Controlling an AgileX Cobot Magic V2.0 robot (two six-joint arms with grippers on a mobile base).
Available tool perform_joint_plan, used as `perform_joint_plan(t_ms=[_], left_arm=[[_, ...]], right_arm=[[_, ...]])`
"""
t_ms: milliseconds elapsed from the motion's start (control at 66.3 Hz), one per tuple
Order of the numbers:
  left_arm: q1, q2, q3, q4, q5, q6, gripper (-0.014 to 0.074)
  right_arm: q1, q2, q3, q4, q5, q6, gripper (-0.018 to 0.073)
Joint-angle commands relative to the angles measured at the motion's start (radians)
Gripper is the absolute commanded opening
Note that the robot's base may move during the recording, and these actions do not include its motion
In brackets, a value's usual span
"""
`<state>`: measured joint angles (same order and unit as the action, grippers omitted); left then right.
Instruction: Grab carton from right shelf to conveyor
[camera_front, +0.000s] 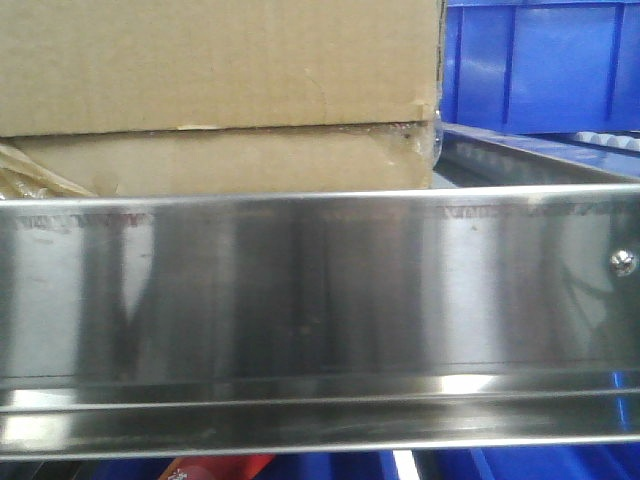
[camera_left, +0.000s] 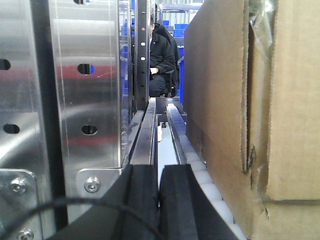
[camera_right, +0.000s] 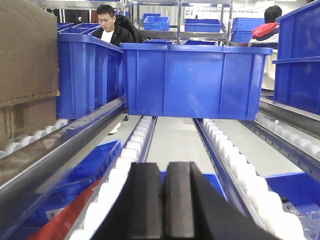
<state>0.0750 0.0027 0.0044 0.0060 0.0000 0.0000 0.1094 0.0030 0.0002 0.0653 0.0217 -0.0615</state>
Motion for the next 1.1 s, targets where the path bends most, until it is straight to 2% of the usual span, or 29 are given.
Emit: perform_joint_plan(t_ms=[0, 422, 754, 859, 950, 1025, 1086], left_arm=[[0.0, -0.003, -0.004, -0.006, -0.018, 0.0, 0.0011], [0.0, -0.003, -0.004, -0.006, -0.022, 0.0, 0.0011], [0.0, -0.003, -0.004, -0.006, -0.044, 0.0, 0.0011], [0.0, -0.003, -0.004, -0.006, -0.103, 0.0, 0.0011], [0.0, -0.003, -0.004, -0.074, -0.166, 0.0, 0.0011], [0.0, -0.003, -0.071, -0.074, -0.126, 0.0, 0.0011], [0.0, -0.003, -0.16, -0.056, -0.028, 0.0, 0.0015]], right_arm=[[0.003, -0.003, 0.0, 0.001, -0.014, -0.007, -0.0067], [0.003, -0.003, 0.0, 0.001, -0.014, -0.007, -0.0067], [0.003, -0.003, 0.0, 0.001, -0.109, -0.007, -0.0067], [0.003, -0.003, 0.0, 0.014, -0.152, -0.007, -0.0067], [0.003, -0.003, -0.028, 0.017, -0.15, -0.007, -0.0067], [0.003, -0.003, -0.109, 0.017, -0.091, -0.007, -0.0067], [0.003, -0.003, -0.182, 0.017, -0.01, -0.007, -0.0067]])
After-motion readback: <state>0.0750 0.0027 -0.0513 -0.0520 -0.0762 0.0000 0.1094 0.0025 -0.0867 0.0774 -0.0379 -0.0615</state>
